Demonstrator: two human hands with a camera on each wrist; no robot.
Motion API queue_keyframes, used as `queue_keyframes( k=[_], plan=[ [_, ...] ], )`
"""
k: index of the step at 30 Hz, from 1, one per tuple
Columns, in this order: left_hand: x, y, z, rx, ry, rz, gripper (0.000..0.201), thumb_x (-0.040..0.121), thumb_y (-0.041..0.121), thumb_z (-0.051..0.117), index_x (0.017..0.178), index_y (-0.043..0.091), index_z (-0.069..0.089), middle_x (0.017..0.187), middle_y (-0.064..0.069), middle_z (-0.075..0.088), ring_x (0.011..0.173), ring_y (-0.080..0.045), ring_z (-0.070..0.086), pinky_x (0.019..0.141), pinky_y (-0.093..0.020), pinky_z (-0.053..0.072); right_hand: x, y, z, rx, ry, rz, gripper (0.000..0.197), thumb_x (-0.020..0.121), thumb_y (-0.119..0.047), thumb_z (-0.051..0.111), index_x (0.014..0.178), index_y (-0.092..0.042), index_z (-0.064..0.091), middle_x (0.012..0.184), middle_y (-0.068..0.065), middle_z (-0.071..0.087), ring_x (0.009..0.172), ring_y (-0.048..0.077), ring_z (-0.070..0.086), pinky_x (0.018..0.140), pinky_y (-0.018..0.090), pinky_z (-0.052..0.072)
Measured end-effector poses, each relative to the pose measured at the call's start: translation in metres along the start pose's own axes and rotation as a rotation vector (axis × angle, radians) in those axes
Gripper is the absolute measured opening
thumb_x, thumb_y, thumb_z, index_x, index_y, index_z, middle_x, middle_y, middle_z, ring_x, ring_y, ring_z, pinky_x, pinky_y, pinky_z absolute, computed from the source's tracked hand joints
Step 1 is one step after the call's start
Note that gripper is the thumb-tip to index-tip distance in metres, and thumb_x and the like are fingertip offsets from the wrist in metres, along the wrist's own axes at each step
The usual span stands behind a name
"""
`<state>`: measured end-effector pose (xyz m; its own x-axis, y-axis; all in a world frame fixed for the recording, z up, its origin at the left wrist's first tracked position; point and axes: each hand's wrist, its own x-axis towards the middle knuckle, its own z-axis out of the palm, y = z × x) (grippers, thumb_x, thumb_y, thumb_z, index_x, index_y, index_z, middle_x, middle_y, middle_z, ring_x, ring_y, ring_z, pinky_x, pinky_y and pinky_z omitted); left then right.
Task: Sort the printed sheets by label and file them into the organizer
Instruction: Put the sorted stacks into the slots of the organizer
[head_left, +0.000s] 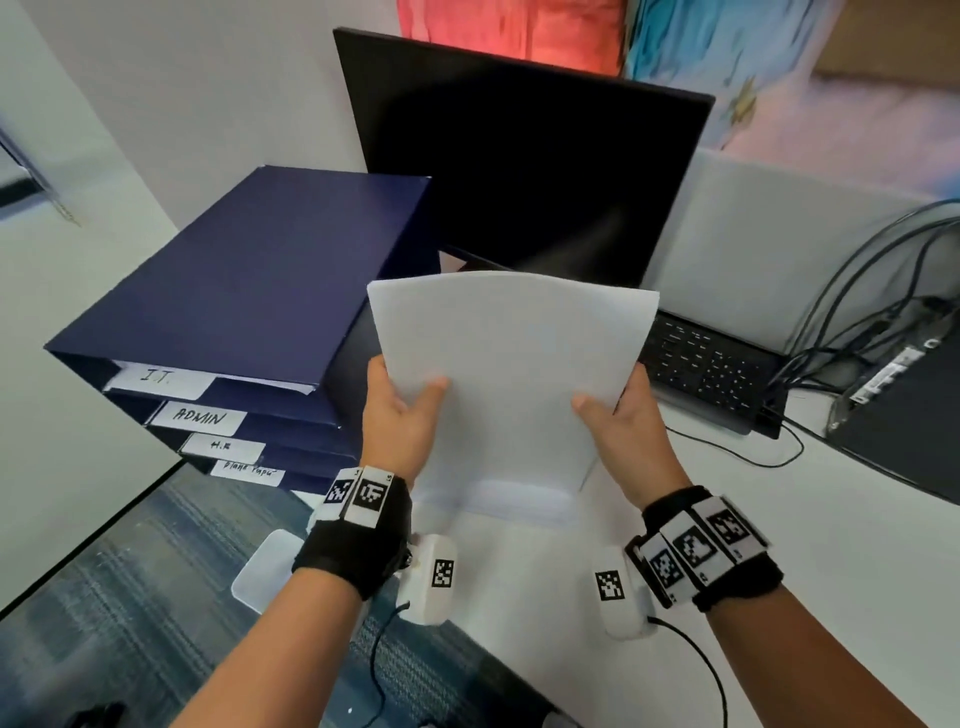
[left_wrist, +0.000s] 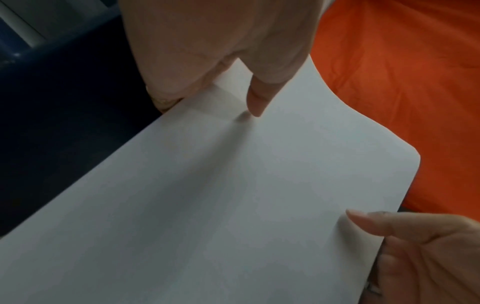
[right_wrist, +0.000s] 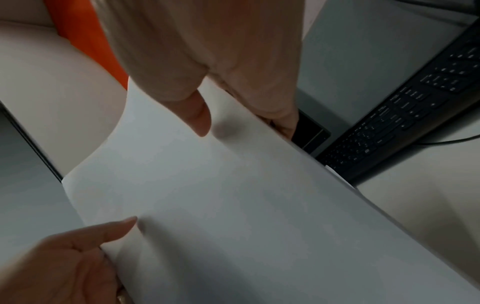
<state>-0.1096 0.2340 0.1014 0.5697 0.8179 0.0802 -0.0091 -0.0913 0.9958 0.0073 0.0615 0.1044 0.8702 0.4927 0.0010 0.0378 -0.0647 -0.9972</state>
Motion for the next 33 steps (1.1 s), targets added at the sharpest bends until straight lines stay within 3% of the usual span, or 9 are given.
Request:
queue_keyframes(
  k=[3, 8, 11, 15, 19, 22, 24, 29, 33],
  plan=[
    [-0.003, 0.005, 0.006, -0.013, -0.036, 0.013, 0.03, 0.087, 0.011, 0.063, 0.1, 0.035, 0.049, 0.103, 0.013, 0.065, 0.097, -0.005, 0.063, 0.093, -0.033, 0.049, -0.001, 0.001, 0.003, 0.016, 0.0, 0.004, 0.041, 0.091, -0.002, 0.054, 0.122, -0.026, 0.043, 0.109, -0.014, 0.062, 0.094, -0.008, 0.061, 0.085, 0.017, 0.046],
    [-0.004, 0.012, 0.01, 0.013, -0.001, 0.064, 0.024, 0.093, 0.013, 0.055, 0.094, 0.036, 0.048, 0.096, 0.016, 0.062, 0.087, 0.006, 0.06, 0.08, -0.02, 0.047, -0.005, -0.003, 0.006, -0.018, 0.067, -0.055, 0.034, 0.094, -0.004, 0.05, 0.117, -0.028, 0.042, 0.1, -0.023, 0.056, 0.081, -0.024, 0.055, 0.073, -0.003, 0.042],
    [-0.004, 0.005, 0.006, 0.01, -0.014, 0.008, 0.024, 0.088, 0.015, 0.062, 0.101, 0.031, 0.05, 0.1, 0.014, 0.064, 0.089, 0.004, 0.062, 0.086, -0.024, 0.049, -0.006, 0.004, 0.007, -0.076, 0.049, -0.025, 0.029, 0.092, -0.005, 0.053, 0.111, -0.026, 0.044, 0.095, -0.021, 0.057, 0.082, -0.013, 0.059, 0.07, 0.003, 0.044],
    [-0.007, -0.005, -0.002, 0.066, -0.045, -0.051, 0.032, 0.078, 0.034, 0.061, 0.109, 0.026, 0.058, 0.108, 0.004, 0.069, 0.102, -0.013, 0.065, 0.096, -0.044, 0.049, -0.007, 0.015, 0.011, -0.097, 0.049, 0.05, 0.026, 0.091, -0.005, 0.055, 0.115, -0.015, 0.054, 0.1, -0.007, 0.064, 0.094, 0.011, 0.062, 0.083, 0.023, 0.047],
    [-0.016, 0.003, -0.015, 0.083, -0.033, -0.022, 0.028, 0.085, 0.026, 0.06, 0.113, 0.026, 0.058, 0.112, 0.005, 0.068, 0.106, -0.011, 0.063, 0.097, -0.041, 0.049, -0.008, 0.008, 0.012, -0.063, 0.065, 0.003, 0.026, 0.091, 0.0, 0.055, 0.112, -0.015, 0.055, 0.096, -0.012, 0.063, 0.078, -0.016, 0.059, 0.071, 0.003, 0.046],
    [-0.03, 0.003, -0.031, 0.104, -0.006, 0.014, 0.025, 0.091, 0.021, 0.059, 0.114, 0.029, 0.056, 0.11, 0.01, 0.067, 0.105, -0.004, 0.062, 0.093, -0.03, 0.049, -0.012, 0.001, 0.018, -0.03, 0.023, -0.032, 0.023, 0.092, 0.0, 0.052, 0.108, -0.016, 0.055, 0.094, -0.015, 0.063, 0.072, -0.018, 0.06, 0.063, 0.001, 0.046],
    [-0.041, -0.003, -0.044, 0.105, 0.028, 0.013, 0.027, 0.089, 0.024, 0.06, 0.115, 0.032, 0.055, 0.11, 0.013, 0.066, 0.105, -0.002, 0.062, 0.092, -0.026, 0.048, -0.017, -0.001, 0.026, -0.039, -0.023, -0.052, 0.02, 0.094, -0.002, 0.051, 0.107, -0.017, 0.056, 0.096, -0.012, 0.065, 0.075, -0.014, 0.062, 0.069, 0.006, 0.05],
    [-0.065, -0.028, -0.079, 0.038, 0.175, -0.067, 0.027, 0.08, 0.029, 0.06, 0.106, 0.035, 0.058, 0.108, 0.011, 0.068, 0.103, -0.006, 0.064, 0.091, -0.029, 0.049, -0.032, 0.01, 0.057, -0.061, -0.151, -0.037, 0.025, 0.094, -0.006, 0.052, 0.111, -0.023, 0.057, 0.114, 0.001, 0.066, 0.108, 0.018, 0.062, 0.1, 0.041, 0.048],
    [-0.088, -0.048, -0.109, 0.001, 0.276, -0.139, 0.039, 0.081, 0.024, 0.065, 0.118, 0.016, 0.059, 0.11, 0.001, 0.069, 0.101, -0.012, 0.066, 0.089, -0.031, 0.052, -0.055, 0.027, 0.085, -0.06, -0.286, 0.034, 0.029, 0.095, -0.006, 0.05, 0.12, -0.021, 0.054, 0.113, -0.007, 0.064, 0.106, 0.008, 0.061, 0.102, 0.033, 0.045]
  ],
)
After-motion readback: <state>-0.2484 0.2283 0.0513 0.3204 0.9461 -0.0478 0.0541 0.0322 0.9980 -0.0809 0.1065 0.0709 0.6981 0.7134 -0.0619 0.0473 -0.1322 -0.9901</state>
